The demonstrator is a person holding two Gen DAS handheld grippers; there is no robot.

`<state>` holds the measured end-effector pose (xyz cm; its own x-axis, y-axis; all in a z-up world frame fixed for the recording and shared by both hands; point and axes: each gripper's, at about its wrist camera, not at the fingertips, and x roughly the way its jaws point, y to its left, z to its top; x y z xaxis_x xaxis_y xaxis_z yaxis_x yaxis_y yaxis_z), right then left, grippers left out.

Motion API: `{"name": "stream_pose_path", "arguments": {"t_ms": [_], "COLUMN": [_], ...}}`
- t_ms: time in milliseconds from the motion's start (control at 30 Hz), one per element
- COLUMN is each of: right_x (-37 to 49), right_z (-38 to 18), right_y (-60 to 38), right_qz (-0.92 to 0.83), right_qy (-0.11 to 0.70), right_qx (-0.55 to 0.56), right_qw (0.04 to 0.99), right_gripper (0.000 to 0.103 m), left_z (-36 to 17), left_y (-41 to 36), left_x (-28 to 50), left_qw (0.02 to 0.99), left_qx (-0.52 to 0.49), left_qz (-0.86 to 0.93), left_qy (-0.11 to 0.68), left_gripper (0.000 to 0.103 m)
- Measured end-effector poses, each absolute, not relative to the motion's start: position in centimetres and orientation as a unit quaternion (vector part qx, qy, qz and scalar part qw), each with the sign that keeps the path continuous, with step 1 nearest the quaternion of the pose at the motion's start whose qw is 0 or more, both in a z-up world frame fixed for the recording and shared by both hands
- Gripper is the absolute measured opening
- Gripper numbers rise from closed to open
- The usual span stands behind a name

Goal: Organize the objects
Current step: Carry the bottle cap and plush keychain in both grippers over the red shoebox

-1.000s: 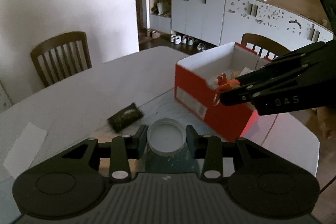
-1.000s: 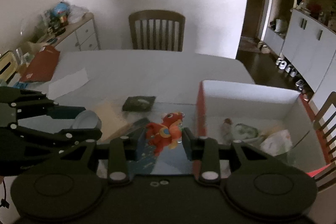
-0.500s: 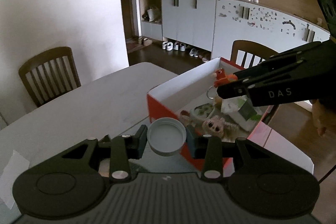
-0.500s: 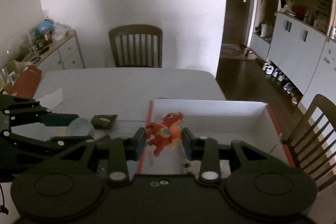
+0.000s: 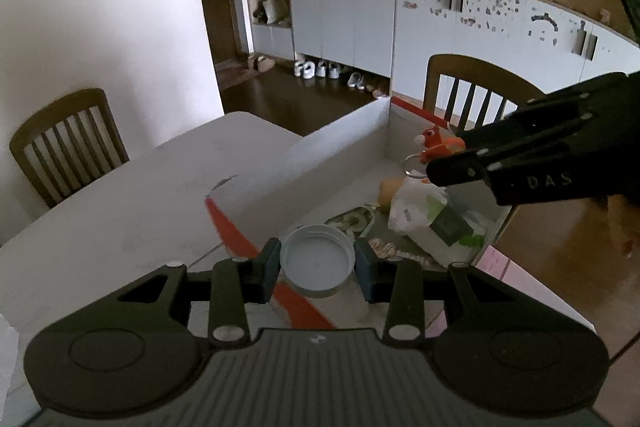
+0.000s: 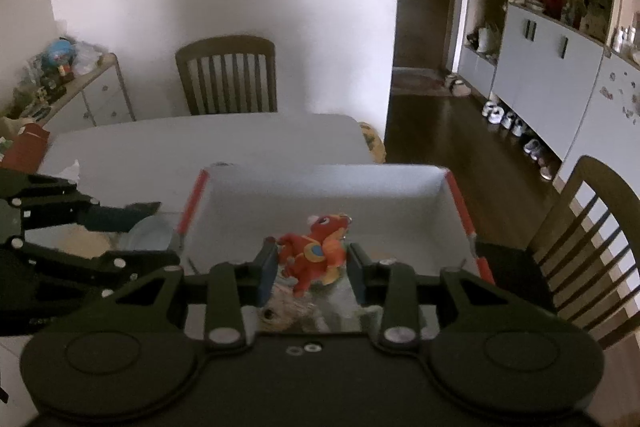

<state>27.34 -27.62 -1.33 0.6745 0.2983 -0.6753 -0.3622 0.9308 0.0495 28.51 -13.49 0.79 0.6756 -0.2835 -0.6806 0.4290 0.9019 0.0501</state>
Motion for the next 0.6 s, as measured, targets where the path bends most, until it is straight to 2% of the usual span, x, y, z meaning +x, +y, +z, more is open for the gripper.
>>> {"name": "stream_pose_path", "arguments": {"t_ms": [600], "right_x": [29.9], "right_z": [-7.5], "right_y": [-30.7], "right_qz": [0.171], "right_qy": [0.435], "right_qx": [-0.064], "right_qw": [0.882], "right_gripper": [0.036], "left_z": [-2.7], "left_y": [-20.7], "left_x": [34.6], "left_qw": [0.888], "left_qx": [0.145], "left_qz": [-0.194], "left_qy": [0.390], "left_gripper": [0.038]}}
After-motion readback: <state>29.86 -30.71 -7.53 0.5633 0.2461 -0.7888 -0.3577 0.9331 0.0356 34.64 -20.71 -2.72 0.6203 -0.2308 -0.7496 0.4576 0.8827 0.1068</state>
